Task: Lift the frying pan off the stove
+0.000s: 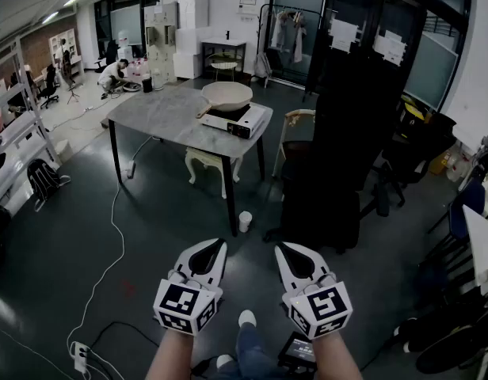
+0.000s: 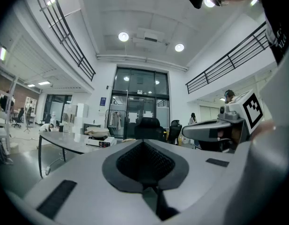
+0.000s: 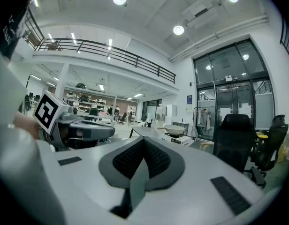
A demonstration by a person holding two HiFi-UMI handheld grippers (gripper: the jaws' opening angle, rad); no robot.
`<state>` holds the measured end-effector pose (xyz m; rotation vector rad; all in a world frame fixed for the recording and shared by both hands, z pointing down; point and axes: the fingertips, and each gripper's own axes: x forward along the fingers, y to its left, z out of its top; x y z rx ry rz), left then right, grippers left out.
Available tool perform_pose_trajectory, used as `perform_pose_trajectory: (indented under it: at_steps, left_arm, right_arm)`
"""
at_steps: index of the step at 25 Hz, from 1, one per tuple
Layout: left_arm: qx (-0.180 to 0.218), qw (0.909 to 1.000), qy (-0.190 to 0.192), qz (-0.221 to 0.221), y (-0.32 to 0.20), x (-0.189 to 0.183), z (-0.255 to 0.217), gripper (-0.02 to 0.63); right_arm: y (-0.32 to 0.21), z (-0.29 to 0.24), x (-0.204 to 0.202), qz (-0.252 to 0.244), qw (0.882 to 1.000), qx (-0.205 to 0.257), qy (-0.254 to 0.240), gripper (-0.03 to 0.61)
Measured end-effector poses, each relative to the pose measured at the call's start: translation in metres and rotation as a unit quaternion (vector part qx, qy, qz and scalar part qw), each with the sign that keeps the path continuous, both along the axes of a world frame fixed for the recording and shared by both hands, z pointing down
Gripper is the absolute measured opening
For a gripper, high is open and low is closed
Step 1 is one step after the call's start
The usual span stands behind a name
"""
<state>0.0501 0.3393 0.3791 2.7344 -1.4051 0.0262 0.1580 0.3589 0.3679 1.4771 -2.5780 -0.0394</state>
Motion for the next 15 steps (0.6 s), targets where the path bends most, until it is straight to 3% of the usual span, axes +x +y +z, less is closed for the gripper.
perform_pose_trajectory:
  at_steps: [8,15]
  left_arm:
    - [0.018,0.9998,-0.005,-0.011,0.013,0.004,-0.013,0.012]
    - [0.02,0.9995,-0.015,-0.019,-0.012,0.003,-0.014,0.012]
  right_arm:
    - [0.015,-0.013,0.004,0.005,1.0,0.022,-0.009,0.025]
    - [-0.012,-0.013,0.005,-0.004,1.0,0.025,-0.016,0.025]
